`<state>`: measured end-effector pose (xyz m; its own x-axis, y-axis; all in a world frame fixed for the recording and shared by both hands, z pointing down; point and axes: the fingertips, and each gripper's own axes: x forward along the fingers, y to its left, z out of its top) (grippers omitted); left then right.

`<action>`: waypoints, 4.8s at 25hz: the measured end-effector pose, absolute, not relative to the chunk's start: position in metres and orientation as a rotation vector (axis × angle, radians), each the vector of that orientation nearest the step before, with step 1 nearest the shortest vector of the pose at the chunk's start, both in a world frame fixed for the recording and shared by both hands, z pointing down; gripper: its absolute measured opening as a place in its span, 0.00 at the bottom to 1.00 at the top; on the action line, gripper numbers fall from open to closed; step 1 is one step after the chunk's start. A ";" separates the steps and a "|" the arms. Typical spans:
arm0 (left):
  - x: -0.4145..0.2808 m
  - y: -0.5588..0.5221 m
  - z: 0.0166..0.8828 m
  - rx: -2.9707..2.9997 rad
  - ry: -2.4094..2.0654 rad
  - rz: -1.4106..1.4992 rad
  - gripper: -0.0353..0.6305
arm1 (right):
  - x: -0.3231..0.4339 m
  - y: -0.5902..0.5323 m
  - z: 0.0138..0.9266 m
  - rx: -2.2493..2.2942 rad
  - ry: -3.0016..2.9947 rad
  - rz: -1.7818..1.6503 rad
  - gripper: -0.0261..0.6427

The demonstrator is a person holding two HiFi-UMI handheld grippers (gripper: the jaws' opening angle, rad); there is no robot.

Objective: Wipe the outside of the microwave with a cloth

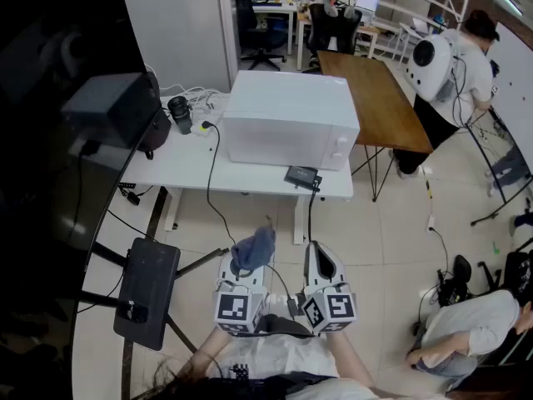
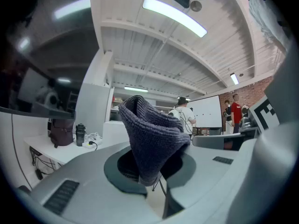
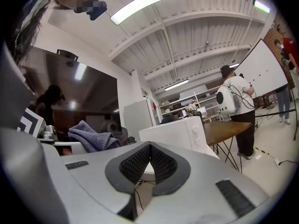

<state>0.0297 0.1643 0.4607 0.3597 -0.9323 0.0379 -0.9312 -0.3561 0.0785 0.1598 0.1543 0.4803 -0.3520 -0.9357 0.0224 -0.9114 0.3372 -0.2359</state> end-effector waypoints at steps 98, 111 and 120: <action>0.150 -0.363 0.399 2.669 -1.383 0.323 0.12 | 0.270 -0.163 0.448 -2.056 2.060 -0.305 0.06; -0.089 -0.378 0.407 2.259 -1.939 0.216 0.12 | 0.189 -0.238 0.394 -1.825 2.345 -0.177 0.06; -0.059 -0.380 0.373 2.386 -1.905 0.144 0.12 | 0.171 -0.260 0.385 -1.815 2.395 -0.125 0.06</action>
